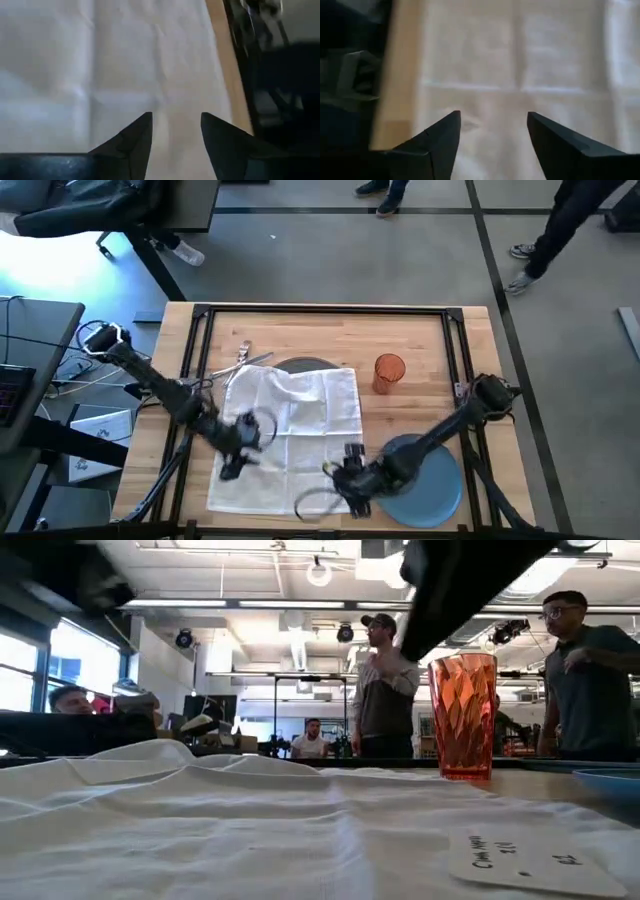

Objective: Set table place
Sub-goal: Fold the white table napkin

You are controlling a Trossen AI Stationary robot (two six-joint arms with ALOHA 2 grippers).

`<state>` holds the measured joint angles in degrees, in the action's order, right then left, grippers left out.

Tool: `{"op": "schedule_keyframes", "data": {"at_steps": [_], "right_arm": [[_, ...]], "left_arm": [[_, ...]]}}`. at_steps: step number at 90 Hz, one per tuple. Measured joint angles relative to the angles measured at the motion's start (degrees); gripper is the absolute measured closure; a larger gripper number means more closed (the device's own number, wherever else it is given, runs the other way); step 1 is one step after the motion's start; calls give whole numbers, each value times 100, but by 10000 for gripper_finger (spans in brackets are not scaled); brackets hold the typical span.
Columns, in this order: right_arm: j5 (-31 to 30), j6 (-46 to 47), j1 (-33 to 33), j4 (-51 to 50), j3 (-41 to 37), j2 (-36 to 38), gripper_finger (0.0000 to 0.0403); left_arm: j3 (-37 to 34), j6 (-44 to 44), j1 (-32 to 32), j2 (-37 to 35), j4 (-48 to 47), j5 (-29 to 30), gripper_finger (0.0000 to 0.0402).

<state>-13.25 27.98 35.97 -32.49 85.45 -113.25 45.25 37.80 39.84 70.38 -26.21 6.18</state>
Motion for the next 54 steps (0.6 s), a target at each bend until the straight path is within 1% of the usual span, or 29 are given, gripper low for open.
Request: {"op": "schedule_keyframes", "data": {"at_steps": [12, 19, 27, 40, 54], "right_arm": [[-3, 455, 353, 213, 0, 2, 148], [-22, 809, 521, 243, 0, -10, 144], [-51, 1007, 662, 314, 0, -106, 144], [-195, 1059, 760, 458, 0, -286, 144], [-232, 960, 726, 489, 0, -470, 144]], "left_arm": [[1, 1278, 1092, 595, 93, 56, 243], [-2, 1894, 1645, 986, 275, 73, 243], [4, 2467, 2143, 1421, 569, 66, 243], [324, 3130, 2563, 2000, 654, 66, 243], [699, 3206, 2714, 2531, 433, 181, 243]]}}
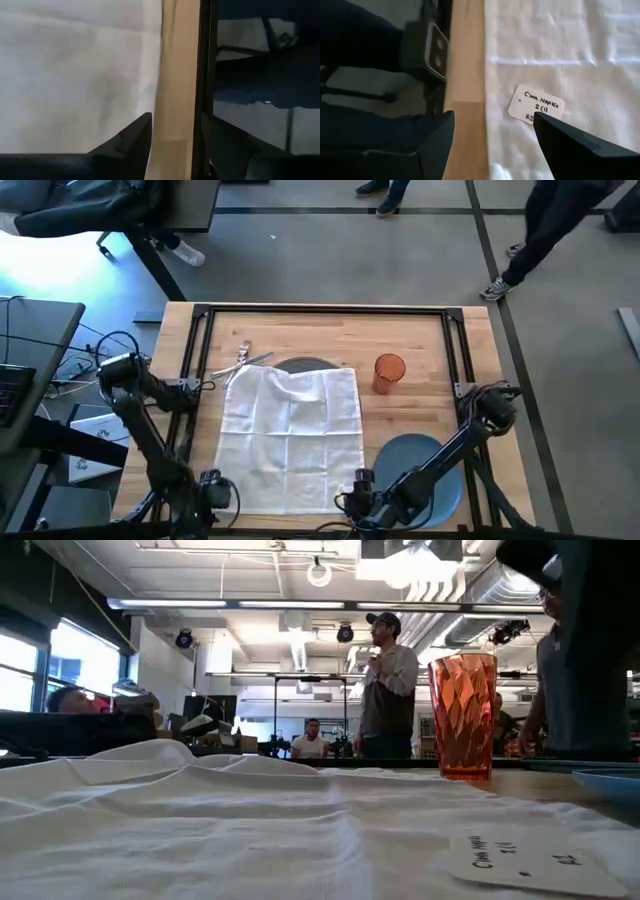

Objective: Set table place
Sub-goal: Fold the white table napkin

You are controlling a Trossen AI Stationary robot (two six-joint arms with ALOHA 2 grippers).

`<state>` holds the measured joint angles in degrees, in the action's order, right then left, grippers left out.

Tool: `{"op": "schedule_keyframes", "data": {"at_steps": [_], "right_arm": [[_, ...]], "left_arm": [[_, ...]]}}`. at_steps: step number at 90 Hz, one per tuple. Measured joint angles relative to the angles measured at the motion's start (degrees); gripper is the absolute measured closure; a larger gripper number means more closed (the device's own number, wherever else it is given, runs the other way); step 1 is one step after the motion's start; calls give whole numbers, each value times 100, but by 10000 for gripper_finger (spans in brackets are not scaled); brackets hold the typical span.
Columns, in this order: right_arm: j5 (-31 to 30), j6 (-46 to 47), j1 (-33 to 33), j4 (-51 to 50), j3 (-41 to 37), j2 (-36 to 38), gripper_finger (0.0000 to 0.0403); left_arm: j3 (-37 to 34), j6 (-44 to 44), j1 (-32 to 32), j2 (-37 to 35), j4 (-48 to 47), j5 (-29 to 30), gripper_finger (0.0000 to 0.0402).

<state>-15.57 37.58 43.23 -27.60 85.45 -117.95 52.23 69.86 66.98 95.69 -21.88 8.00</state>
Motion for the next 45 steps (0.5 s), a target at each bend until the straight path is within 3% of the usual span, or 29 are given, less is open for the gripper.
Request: {"op": "schedule_keyframes", "data": {"at_steps": [29, 45], "right_arm": [[68, -39, -10, 11, 0, -294, 144], [157, 90, 10, -111, 6, -625, 157]], "left_arm": [[133, 44, 77, 740, -135, 428, 244], [104, 17, 73, 733, -129, 605, 278]]}}
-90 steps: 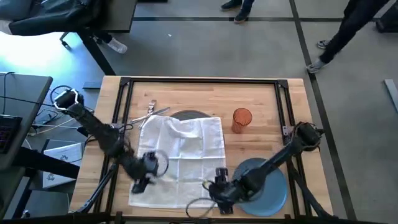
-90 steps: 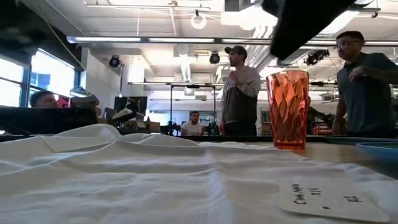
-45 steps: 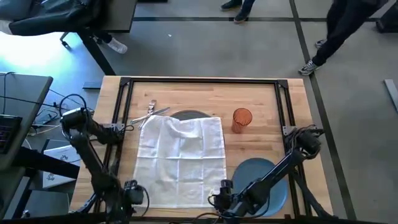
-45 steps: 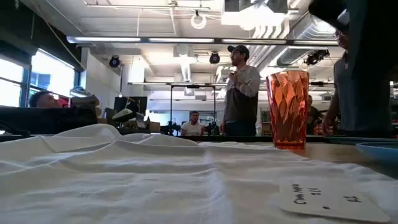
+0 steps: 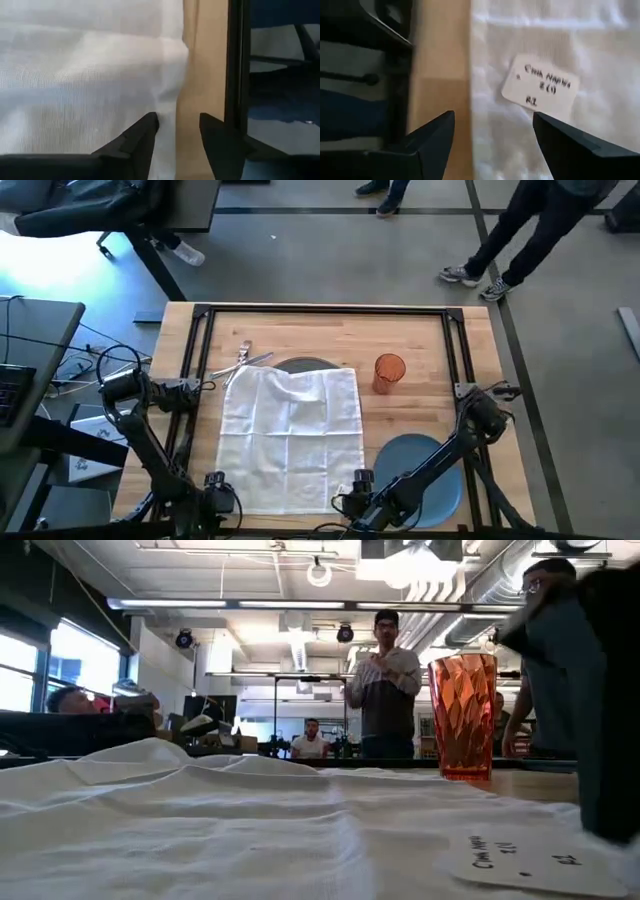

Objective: Set table place
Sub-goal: Fold the white table napkin

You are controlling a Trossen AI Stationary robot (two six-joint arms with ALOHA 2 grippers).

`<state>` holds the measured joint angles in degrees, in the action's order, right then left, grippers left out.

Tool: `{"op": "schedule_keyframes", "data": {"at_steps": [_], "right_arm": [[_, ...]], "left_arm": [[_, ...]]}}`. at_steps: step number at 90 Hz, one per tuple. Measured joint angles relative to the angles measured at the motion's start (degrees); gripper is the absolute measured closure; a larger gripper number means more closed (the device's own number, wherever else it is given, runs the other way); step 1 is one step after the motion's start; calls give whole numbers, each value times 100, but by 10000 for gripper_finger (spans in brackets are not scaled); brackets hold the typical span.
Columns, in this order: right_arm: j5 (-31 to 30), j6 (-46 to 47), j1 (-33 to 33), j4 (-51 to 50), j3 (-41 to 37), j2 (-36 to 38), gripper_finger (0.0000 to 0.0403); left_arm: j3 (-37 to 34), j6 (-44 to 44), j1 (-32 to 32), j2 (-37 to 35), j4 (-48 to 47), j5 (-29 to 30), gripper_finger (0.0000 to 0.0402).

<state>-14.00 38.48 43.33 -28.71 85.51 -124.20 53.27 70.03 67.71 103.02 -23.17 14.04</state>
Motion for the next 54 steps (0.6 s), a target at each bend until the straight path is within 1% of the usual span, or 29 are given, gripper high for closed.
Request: {"op": "schedule_keyframes", "data": {"at_steps": [14, 25, 28, 43, 47, 54], "right_arm": [[-88, 10, 39, -184, 31, -120, 201], [-69, 10, 33, -326, 31, -123, 260], [-37, 7, 33, -359, 31, -124, 279], [16, 15, 48, -471, 31, -132, 383], [28, 14, 59, -593, 112, -139, 394], [26, 28, 65, -1007, 360, -166, 395]], "left_arm": [[-8, -46, 0, 4, -41, -34, 330], [-15, -110, -3, 6, -38, -154, 382], [-13, -111, 1, 10, -35, -164, 391], [15, -21, 4, 7, -74, -177, 398], [98, -23, 4, 9, -164, -194, 400], [318, -106, 4, -18, -426, -241, 401]]}}
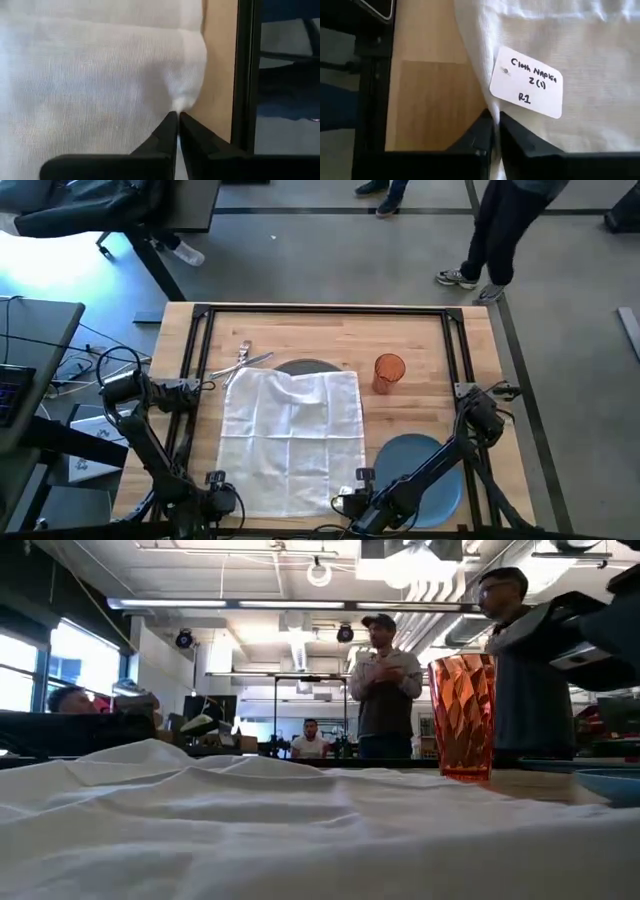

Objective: Set table place
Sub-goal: Fold the white table napkin

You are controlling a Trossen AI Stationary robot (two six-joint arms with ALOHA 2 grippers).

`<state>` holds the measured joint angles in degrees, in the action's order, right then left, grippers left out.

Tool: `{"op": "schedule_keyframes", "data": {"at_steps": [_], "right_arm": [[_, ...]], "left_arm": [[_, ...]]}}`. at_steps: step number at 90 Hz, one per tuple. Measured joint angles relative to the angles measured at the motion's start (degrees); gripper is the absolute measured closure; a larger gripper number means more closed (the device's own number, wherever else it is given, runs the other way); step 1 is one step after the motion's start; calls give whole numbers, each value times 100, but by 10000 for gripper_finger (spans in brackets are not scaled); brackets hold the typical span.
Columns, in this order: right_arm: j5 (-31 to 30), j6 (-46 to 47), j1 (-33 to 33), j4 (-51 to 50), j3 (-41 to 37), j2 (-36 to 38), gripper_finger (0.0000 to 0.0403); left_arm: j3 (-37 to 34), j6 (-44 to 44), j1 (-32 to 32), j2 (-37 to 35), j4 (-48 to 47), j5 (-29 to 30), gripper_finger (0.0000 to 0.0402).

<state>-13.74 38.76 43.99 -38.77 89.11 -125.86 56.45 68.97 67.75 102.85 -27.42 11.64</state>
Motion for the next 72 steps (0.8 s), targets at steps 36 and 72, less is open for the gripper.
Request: {"op": "schedule_keyframes", "data": {"at_steps": [36, 72], "right_arm": [[-461, 282, 188, -2484, 1975, -35, 403], [-599, 1078, 679, -2319, 2060, -15, 403]], "left_arm": [[1355, -22, 131, -165, -1575, 118, 401], [1442, 282, 344, -138, -1124, 144, 401]]}}
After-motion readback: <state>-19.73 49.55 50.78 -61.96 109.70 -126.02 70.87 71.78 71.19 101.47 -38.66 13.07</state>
